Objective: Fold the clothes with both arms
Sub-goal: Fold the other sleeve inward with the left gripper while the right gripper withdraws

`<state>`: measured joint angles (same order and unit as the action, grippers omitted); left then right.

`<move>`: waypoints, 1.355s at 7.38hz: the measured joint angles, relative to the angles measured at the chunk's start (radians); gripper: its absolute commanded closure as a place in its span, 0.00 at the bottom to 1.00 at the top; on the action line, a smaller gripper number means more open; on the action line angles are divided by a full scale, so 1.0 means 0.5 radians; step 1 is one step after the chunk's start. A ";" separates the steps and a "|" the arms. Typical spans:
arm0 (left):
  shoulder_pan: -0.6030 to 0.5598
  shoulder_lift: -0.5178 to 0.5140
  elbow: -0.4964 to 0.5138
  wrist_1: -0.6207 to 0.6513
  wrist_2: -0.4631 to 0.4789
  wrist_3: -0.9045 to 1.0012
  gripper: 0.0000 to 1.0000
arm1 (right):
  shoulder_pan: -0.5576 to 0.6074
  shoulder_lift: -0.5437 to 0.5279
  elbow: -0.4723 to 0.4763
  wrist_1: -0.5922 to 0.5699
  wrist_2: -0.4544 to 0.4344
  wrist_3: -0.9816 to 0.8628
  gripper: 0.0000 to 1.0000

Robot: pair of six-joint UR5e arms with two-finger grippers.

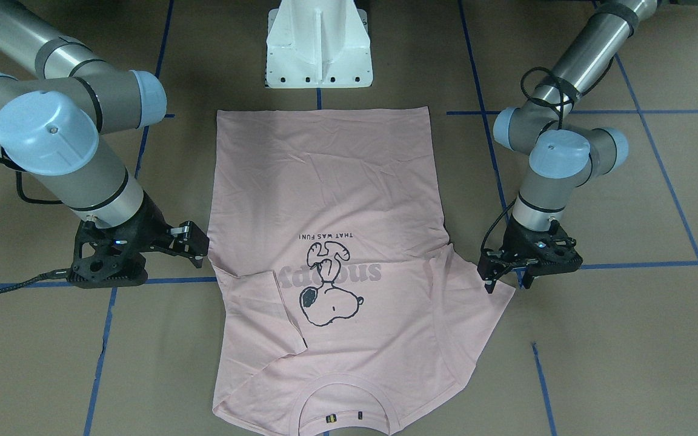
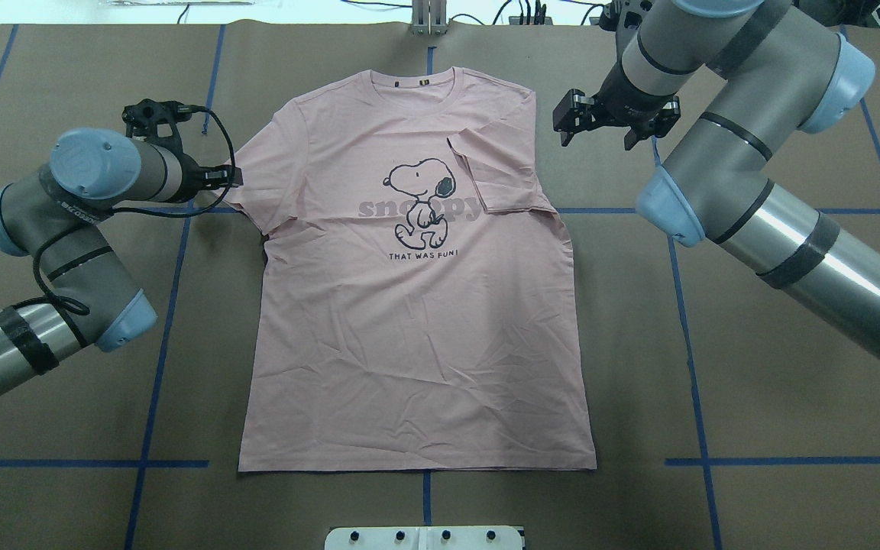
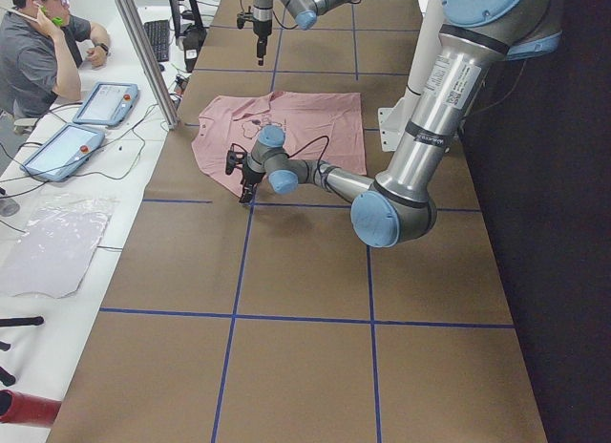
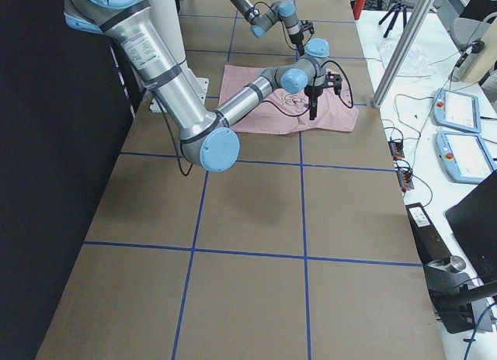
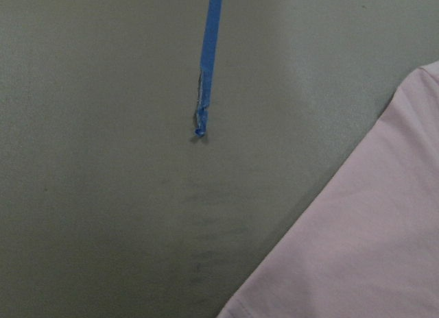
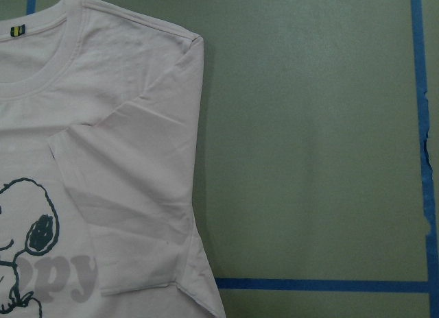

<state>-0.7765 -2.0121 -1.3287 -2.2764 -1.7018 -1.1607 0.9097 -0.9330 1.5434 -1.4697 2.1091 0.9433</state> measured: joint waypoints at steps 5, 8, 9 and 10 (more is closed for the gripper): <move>0.007 -0.001 -0.009 0.002 -0.003 0.016 1.00 | -0.005 -0.002 -0.006 0.006 -0.002 0.004 0.00; 0.006 -0.080 -0.176 0.197 -0.017 -0.004 1.00 | -0.006 0.000 -0.007 0.006 -0.003 0.006 0.00; 0.013 -0.153 -0.242 0.333 -0.019 -0.064 1.00 | -0.006 -0.001 -0.007 0.006 -0.003 0.006 0.00; 0.045 -0.237 -0.236 0.400 -0.019 -0.176 1.00 | -0.008 -0.003 -0.007 0.007 -0.003 0.006 0.00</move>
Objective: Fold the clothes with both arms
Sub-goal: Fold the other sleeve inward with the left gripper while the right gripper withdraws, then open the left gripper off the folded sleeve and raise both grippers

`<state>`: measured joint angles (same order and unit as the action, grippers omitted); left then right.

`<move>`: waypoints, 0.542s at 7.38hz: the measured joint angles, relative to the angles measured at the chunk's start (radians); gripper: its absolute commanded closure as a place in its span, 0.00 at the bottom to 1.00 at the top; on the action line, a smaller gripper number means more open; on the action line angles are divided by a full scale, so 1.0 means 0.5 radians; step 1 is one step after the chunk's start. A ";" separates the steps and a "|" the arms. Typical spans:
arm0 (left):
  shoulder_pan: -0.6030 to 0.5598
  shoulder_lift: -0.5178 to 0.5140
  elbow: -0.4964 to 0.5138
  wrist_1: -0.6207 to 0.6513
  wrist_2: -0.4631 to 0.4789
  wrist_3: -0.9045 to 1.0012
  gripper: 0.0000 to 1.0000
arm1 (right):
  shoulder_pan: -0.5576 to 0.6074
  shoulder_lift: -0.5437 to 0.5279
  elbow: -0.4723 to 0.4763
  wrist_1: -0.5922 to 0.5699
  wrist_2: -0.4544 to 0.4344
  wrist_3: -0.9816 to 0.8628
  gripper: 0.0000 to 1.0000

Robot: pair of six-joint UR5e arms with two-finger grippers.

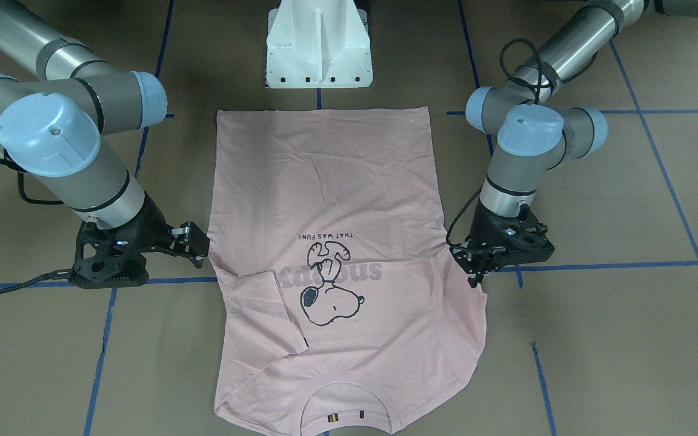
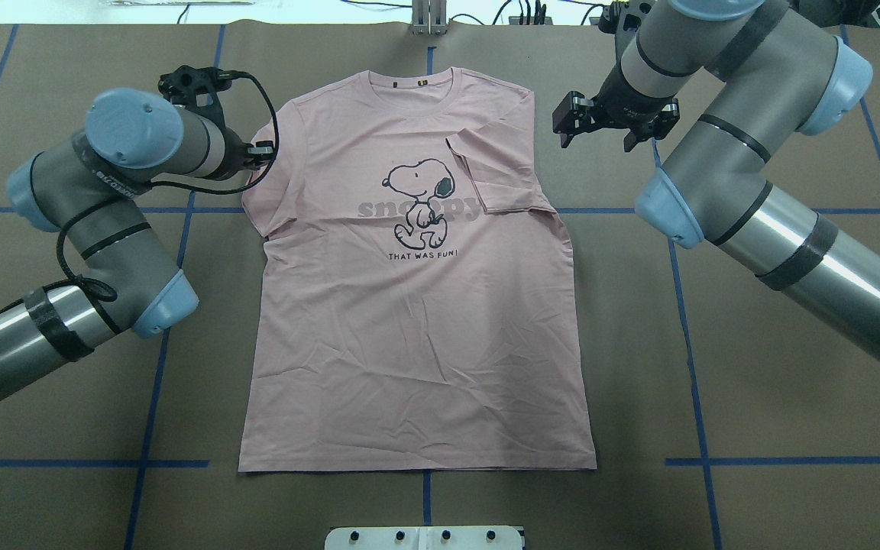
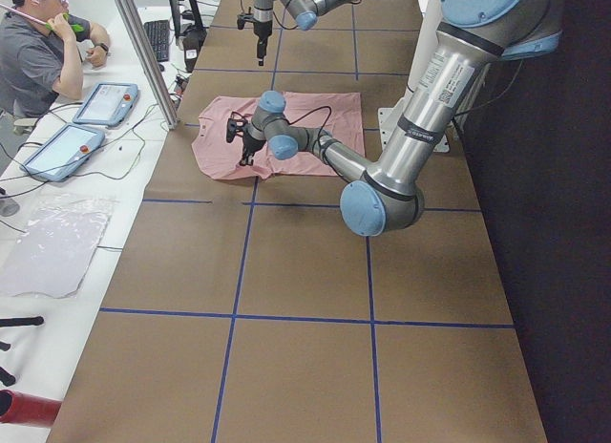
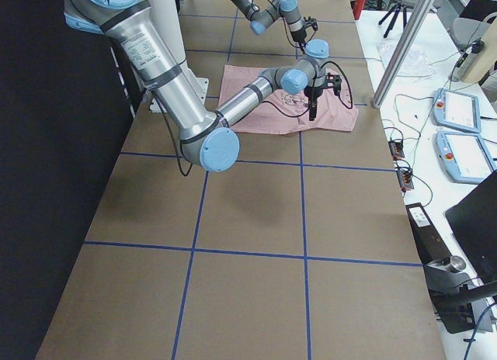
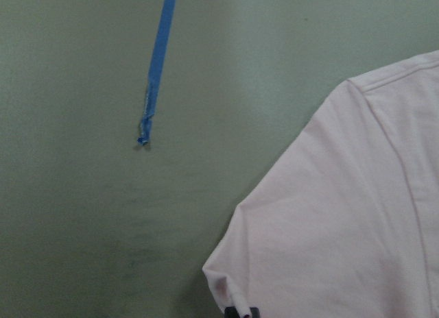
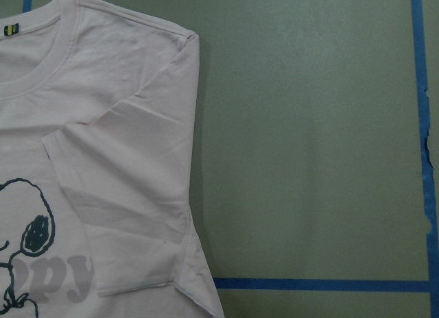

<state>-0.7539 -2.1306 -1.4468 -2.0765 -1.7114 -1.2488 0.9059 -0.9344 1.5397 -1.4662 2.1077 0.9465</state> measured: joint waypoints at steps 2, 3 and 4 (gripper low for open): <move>0.072 -0.227 0.201 0.026 0.004 -0.189 1.00 | -0.001 -0.007 0.000 0.003 0.000 0.000 0.00; 0.083 -0.332 0.305 0.026 0.004 -0.234 1.00 | -0.003 -0.010 0.000 0.004 0.000 0.000 0.00; 0.088 -0.432 0.405 0.026 0.005 -0.270 1.00 | -0.005 -0.011 0.001 0.004 0.000 0.001 0.00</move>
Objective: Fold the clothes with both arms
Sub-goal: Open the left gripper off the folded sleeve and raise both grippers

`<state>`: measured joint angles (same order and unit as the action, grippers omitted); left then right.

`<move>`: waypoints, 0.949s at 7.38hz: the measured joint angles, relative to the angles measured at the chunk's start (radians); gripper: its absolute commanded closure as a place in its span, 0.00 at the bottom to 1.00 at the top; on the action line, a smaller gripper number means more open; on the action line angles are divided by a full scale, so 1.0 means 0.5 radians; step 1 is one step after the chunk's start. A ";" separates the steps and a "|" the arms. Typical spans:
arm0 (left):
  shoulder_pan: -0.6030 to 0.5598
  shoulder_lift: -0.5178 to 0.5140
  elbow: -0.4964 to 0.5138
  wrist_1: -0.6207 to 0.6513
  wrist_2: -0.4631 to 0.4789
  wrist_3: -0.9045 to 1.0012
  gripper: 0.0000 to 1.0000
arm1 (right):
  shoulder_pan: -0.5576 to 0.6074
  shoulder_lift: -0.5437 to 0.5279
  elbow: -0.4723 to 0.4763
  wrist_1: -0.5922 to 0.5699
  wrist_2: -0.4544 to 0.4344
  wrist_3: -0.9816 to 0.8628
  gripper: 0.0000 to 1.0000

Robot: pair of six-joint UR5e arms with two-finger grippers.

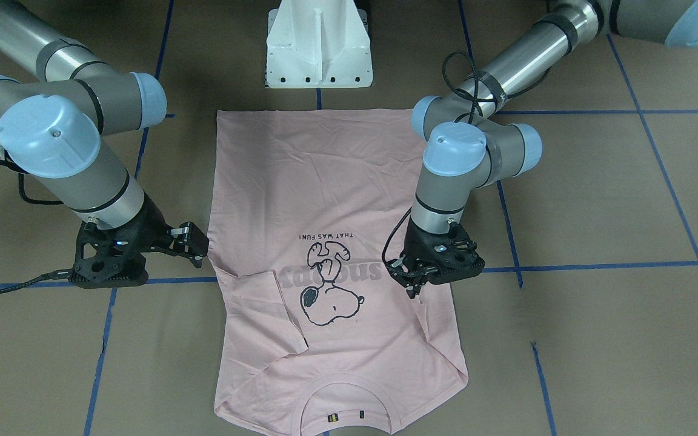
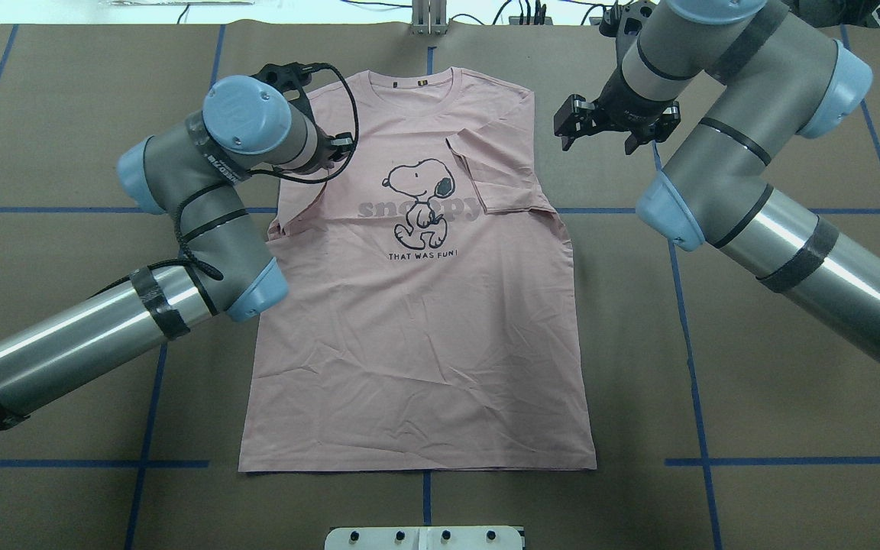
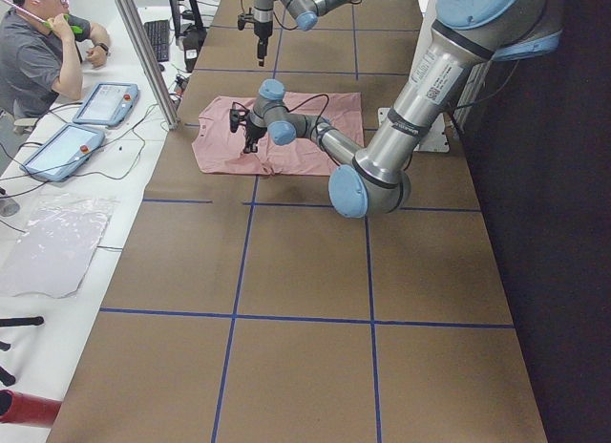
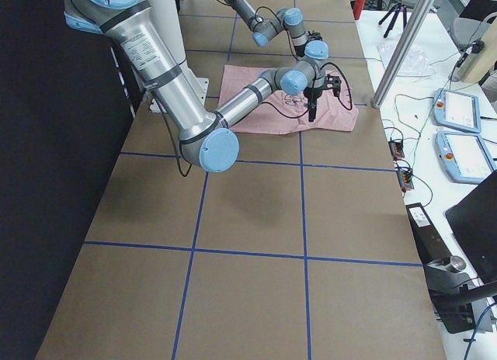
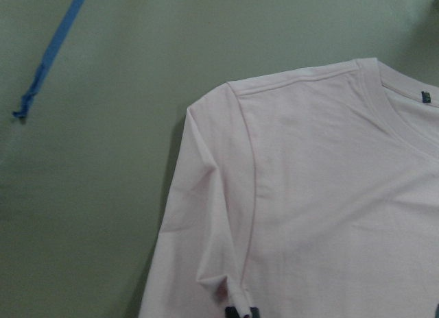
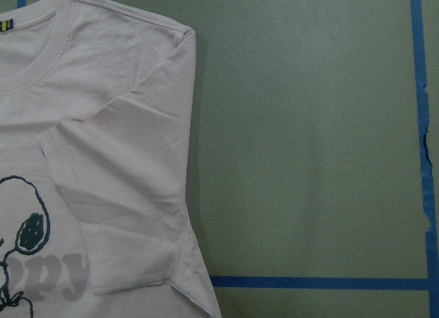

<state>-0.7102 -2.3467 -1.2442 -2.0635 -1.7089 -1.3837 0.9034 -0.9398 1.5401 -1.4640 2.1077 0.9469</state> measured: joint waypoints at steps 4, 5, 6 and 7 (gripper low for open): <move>0.003 -0.143 0.185 -0.113 -0.003 -0.053 1.00 | -0.008 -0.002 0.004 0.001 -0.002 0.014 0.00; 0.003 -0.156 0.193 -0.133 -0.003 -0.064 1.00 | -0.013 -0.003 0.005 0.001 -0.003 0.016 0.00; 0.003 -0.170 0.201 -0.144 -0.003 -0.076 0.70 | -0.018 -0.006 0.006 0.001 -0.004 0.017 0.00; 0.004 -0.181 0.226 -0.178 -0.002 -0.083 0.01 | -0.022 -0.010 0.006 0.001 -0.005 0.017 0.00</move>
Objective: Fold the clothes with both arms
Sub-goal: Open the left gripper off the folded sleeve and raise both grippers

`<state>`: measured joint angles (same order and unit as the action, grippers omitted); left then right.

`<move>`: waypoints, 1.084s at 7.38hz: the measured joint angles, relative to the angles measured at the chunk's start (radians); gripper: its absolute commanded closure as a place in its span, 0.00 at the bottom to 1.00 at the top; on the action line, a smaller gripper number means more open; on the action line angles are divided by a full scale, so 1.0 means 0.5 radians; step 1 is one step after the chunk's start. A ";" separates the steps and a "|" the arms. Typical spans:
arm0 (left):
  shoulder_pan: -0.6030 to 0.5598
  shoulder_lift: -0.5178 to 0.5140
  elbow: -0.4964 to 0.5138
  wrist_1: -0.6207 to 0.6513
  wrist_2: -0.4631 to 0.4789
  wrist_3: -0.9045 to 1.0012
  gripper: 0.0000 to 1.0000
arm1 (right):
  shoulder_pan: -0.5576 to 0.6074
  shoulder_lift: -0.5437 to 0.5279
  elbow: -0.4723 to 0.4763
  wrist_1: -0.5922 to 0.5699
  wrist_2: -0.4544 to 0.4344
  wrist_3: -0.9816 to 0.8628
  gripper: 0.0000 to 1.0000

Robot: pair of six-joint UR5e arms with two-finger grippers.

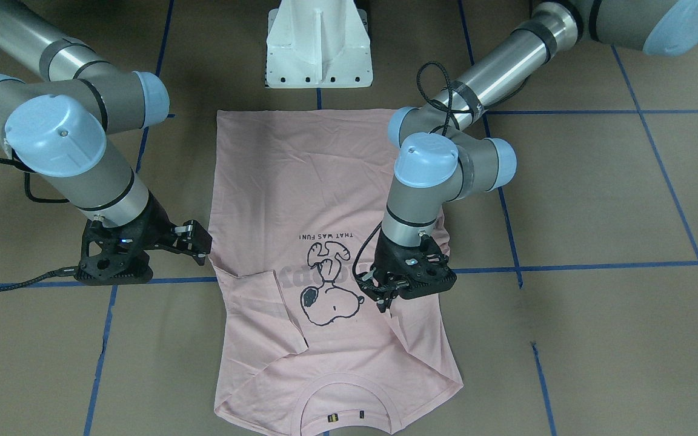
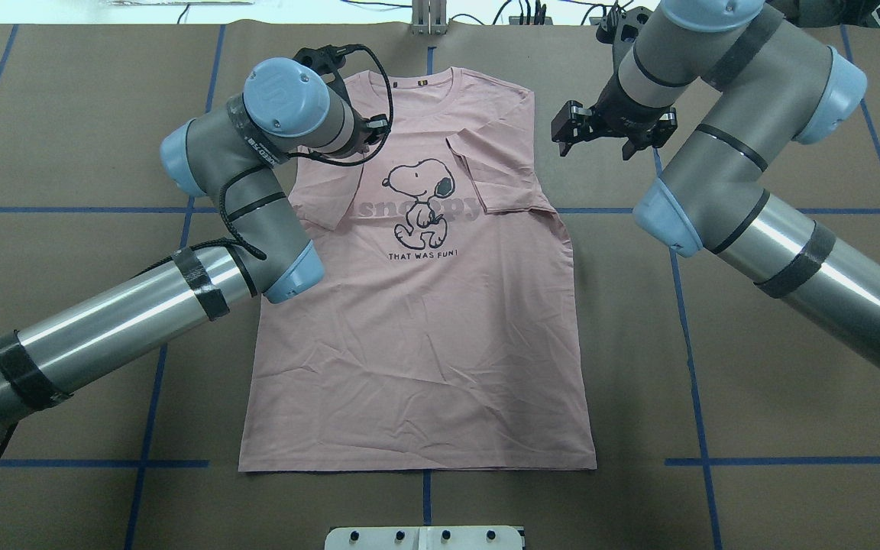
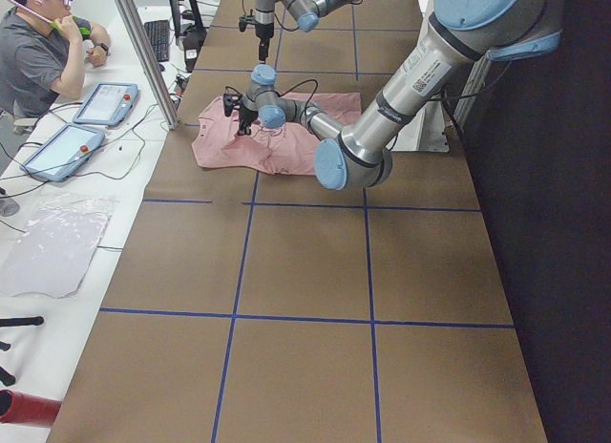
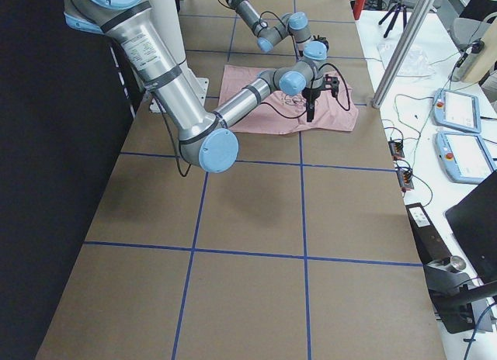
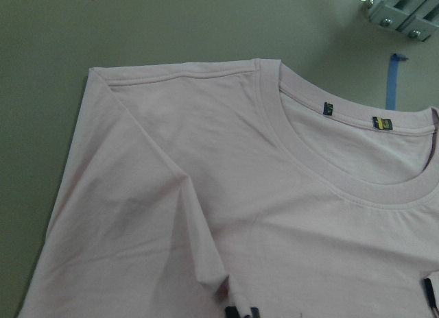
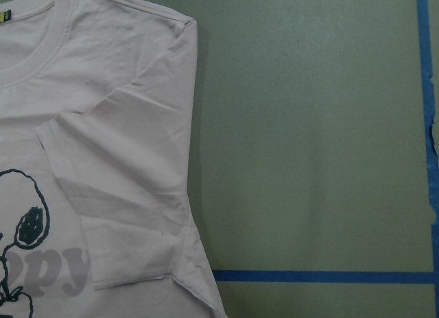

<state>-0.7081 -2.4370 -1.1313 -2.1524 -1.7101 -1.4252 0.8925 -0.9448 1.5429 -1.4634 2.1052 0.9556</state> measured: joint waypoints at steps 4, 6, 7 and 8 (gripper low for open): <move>0.038 -0.010 0.118 -0.227 0.006 -0.002 0.00 | -0.012 -0.003 -0.005 0.002 -0.001 0.002 0.00; 0.041 0.002 0.042 -0.197 -0.019 0.007 0.00 | -0.041 -0.045 0.048 0.011 0.001 0.045 0.00; 0.041 0.023 -0.038 -0.119 -0.075 0.017 0.00 | -0.083 -0.125 0.153 0.026 -0.002 0.128 0.00; 0.042 0.104 -0.198 -0.013 -0.151 0.039 0.00 | -0.164 -0.258 0.324 0.040 -0.052 0.240 0.00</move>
<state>-0.6873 -2.3850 -1.2302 -2.1589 -1.7858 -1.4058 0.8107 -1.0736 1.7051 -1.4435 2.0790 1.0756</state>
